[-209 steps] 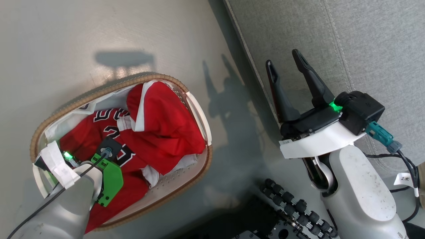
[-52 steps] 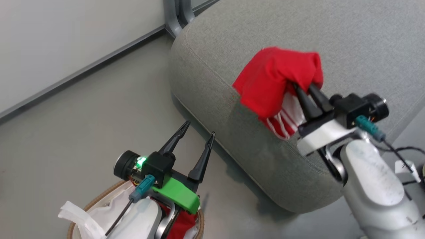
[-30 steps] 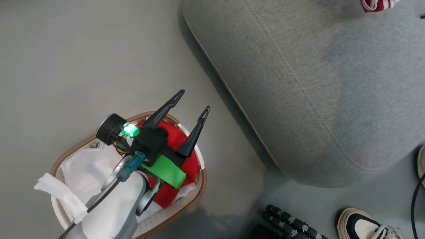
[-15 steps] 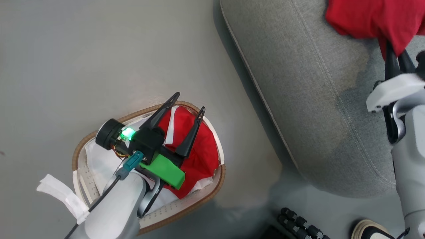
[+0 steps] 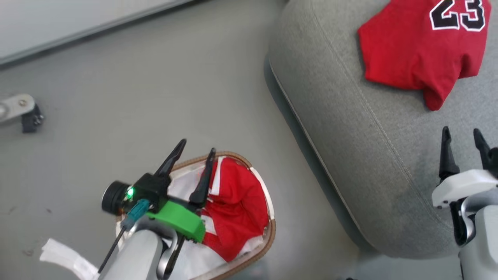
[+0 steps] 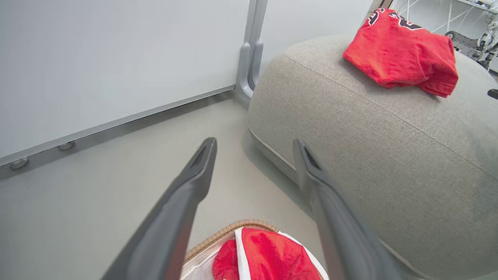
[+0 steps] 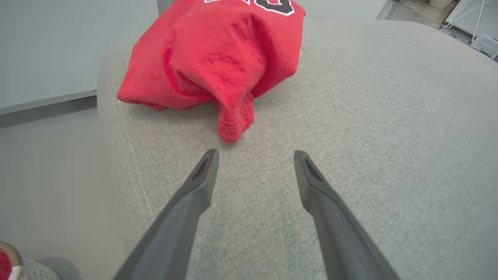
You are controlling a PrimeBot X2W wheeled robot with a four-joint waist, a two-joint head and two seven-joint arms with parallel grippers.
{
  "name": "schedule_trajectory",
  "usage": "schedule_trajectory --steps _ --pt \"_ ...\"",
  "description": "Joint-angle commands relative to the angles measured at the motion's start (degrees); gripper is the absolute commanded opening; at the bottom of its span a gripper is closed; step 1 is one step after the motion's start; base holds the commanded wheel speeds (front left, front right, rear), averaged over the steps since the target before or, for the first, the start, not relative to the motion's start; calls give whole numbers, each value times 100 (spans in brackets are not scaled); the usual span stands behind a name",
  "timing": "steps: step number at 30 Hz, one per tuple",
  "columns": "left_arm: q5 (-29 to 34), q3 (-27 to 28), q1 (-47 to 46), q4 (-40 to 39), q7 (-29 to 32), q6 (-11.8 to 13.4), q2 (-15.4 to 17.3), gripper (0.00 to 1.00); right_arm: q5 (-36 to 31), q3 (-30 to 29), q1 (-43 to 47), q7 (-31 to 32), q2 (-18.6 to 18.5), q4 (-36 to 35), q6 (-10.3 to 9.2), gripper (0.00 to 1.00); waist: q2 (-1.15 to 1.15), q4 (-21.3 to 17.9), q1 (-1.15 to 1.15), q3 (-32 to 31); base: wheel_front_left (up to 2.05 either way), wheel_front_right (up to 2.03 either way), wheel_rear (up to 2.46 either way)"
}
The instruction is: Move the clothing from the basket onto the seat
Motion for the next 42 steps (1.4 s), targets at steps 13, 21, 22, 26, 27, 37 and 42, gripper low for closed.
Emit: schedule_trajectory --steps 13,21,22,26,27,37,42 --pt "446 1750 959 -35 4 -8 -369 100 387 926 704 -27 372 -1165 -7 100 0 916 0 -1308 0 0 0" --pt "665 2276 1251 -170 4 -12 -482 100 595 1447 753 -27 444 -1406 -8 100 0 1311 0 -1589 0 0 0" --pt "685 2320 1295 -181 4 -12 -490 100 619 1511 784 -27 450 -1405 -8 100 0 1339 0 -1631 0 0 0" --pt "715 2389 1461 -173 5 -13 -512 100 685 1498 880 -27 467 -1394 -8 100 0 1410 0 -1796 0 0 0" --pt "713 2399 1506 -162 4 -14 -514 100 687 1483 903 -27 470 -1382 -7 100 0 1422 0 -1834 0 0 0" --pt "564 2418 1883 -221 4 -15 -521 100 668 1559 1380 -27 488 -1112 -7 100 0 1455 0 -2104 0 0 0" --pt "524 2386 1931 -255 4 -15 -522 100 678 1603 1394 -27 494 -1095 -7 100 0 1402 0 -2063 0 0 0"
